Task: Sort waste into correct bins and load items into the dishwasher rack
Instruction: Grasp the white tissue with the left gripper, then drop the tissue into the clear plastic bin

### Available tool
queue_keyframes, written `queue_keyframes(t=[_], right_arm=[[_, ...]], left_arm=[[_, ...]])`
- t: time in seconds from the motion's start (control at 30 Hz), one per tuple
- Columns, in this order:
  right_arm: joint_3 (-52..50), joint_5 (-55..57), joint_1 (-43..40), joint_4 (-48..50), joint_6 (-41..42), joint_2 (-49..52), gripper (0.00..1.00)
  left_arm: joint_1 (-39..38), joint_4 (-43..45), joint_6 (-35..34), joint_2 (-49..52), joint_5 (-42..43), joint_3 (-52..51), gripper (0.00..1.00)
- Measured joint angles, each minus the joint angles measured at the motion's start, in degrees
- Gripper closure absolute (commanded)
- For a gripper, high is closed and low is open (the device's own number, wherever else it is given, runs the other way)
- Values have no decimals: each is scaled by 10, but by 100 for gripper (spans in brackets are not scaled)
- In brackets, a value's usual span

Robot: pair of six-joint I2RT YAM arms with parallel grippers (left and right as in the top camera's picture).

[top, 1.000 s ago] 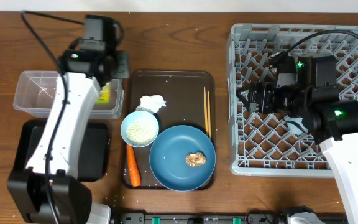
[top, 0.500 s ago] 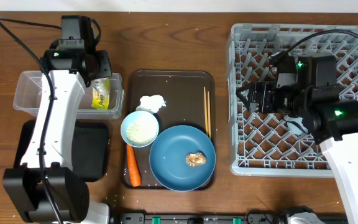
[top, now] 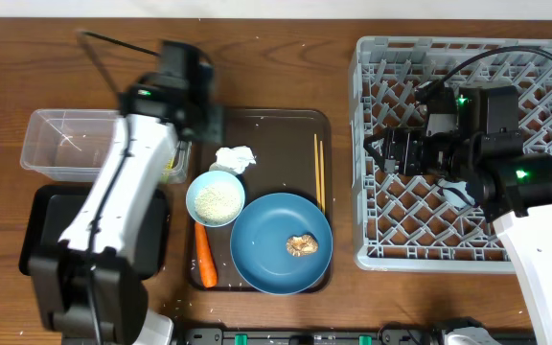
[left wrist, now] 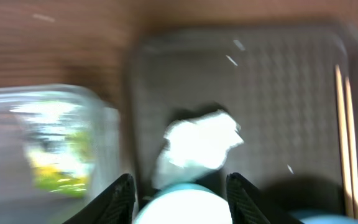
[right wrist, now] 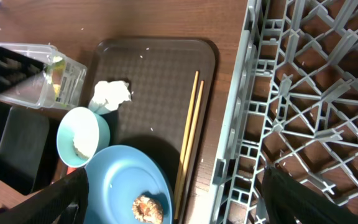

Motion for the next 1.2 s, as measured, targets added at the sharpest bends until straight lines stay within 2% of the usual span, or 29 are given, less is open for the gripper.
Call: queue_keyframes(t=[0.23,0.57,0.63,0.77,0.8,1.03,1.2], right_arm=[[0,1,0,0,0,0,18],[0,1,0,-3,0,0,17],[0,1,0,-3,0,0,17],[0,1,0,-3,0,0,17],[0,1,0,-3,0,0,18],[0,1,0,-4,0,0,17],[0,1,0,-4,0,0,17]], left_arm=[[-55,46,8,93,-18,-33,51],[-59,109,22,181,-36,-33,51],[-59,113,25,195,-36,-33,59],[-59,115,35,200,-38,-33,90],[-60,113,38,200,-39,-32,93],[-60,33,44,186,-49,-2,94],[-58,9,29,95,-63,14,94]])
